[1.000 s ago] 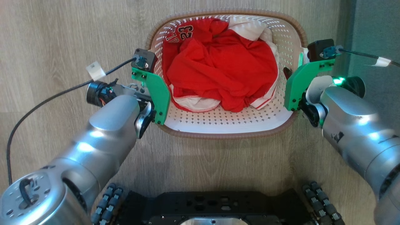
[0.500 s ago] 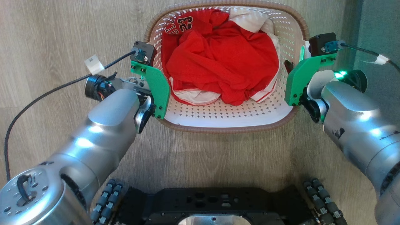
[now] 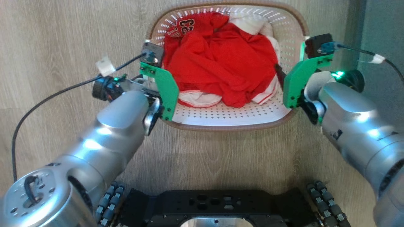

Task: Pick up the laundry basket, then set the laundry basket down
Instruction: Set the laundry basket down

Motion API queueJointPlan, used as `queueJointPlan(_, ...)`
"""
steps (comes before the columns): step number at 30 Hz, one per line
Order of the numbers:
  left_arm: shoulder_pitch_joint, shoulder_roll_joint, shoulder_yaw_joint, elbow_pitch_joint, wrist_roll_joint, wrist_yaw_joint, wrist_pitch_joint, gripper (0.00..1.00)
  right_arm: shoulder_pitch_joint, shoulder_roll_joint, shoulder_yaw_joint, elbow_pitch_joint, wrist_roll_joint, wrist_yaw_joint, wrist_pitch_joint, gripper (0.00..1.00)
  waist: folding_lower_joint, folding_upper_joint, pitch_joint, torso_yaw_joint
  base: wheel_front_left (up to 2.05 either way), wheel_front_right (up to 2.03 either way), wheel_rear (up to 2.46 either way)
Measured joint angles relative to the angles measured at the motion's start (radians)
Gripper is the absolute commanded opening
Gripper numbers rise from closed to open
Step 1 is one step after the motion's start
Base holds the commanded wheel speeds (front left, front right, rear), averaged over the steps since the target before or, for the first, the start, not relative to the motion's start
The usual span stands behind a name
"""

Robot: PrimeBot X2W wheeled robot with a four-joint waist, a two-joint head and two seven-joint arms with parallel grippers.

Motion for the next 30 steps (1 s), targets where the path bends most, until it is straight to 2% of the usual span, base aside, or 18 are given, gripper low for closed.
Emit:
queueJointPlan(7, 0.001, -0.012, -0.001, -0.01, -0.009, 0.022, 0.026, 1.0, -0.009, 0.011, 0.002, 0.014, -0.005, 0.0, 0.004, 1.0, 0.0, 0.0, -0.003, 0.01, 0.0, 0.0, 0.0)
queueJointPlan(18, 0.002, -0.012, -0.002, -0.005, -0.008, 0.038, -0.008, 1.0, -0.006, 0.021, 0.003, 0.037, 0.008, 0.0, 0.05, 1.0, 0.0, 0.0, -0.046, 0.011, 0.0, 0.0, 0.0)
queueJointPlan(24, 0.015, -0.012, -0.002, 0.002, -0.008, 0.038, -0.013, 1.0, 0.0, 0.028, 0.003, 0.06, 0.018, 0.0, 0.078, 1.0, 0.0, 0.0, -0.102, 0.007, 0.0, 0.0, 0.0)
queueJointPlan(30, 0.095, -0.012, -0.003, 0.016, 0.021, 0.021, 0.046, 1.0, 0.059, 0.046, 0.005, 0.087, 0.015, 0.0, 0.117, 1.0, 0.0, 0.0, -0.197, 0.001, 0.0, 0.0, 0.0)
